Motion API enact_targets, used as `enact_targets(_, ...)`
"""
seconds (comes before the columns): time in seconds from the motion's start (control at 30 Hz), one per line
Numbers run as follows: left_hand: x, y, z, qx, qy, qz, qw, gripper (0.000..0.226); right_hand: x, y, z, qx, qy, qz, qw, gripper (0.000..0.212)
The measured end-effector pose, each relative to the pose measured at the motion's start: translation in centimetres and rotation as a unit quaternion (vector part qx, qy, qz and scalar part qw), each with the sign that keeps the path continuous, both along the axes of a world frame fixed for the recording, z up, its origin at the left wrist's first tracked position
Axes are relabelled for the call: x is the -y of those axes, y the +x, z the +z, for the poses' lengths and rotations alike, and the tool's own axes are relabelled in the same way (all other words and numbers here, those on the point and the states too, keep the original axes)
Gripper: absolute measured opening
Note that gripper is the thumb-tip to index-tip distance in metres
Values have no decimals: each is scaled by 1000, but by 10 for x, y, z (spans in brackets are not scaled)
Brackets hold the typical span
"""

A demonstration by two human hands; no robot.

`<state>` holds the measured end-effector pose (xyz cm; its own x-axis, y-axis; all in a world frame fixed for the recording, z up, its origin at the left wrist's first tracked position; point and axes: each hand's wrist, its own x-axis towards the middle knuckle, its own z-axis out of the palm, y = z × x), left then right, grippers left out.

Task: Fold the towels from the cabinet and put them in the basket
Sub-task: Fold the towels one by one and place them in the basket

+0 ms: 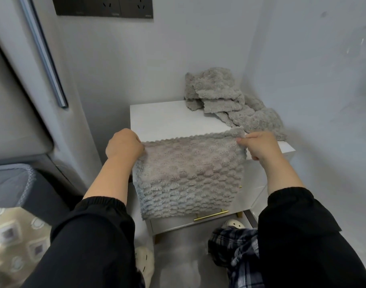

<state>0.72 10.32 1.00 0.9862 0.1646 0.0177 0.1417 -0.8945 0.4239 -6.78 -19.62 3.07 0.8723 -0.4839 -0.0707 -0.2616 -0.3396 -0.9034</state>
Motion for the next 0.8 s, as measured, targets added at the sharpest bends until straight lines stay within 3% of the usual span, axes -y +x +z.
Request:
enact_targets(0.07,2,-1,2,25,-50,2,998,20,2,3,-3,-10,71,-11,997,27)
enact_targets(0.13,5,-1,2,30,-177,-6,984,23,0,6,-2,-17,158,-15,987,15)
enact_targets(0.17,6,-1,1,29,-248,-5,968,23,-1,6,0,-17,206,-14,978,10)
enact_targets(0.27,8,3,3,39,-395,11,918,20,-2,11,-1,4,319,3,948,20)
enact_targets(0.43,20,4,22,61,-575,-17,815,20,-8,31,5,164,357,35,919,16)
enact_targets(0.57,23,7,31,80,-640,-65,761,31,-6,40,15,232,391,59,889,23)
enact_targets(0.7,25,4,26,58,-613,-14,788,16,7,44,-2,192,368,7,910,6)
enact_targets(0.8,25,5,25,45,-632,-13,774,19,18,43,-7,194,364,-5,911,12)
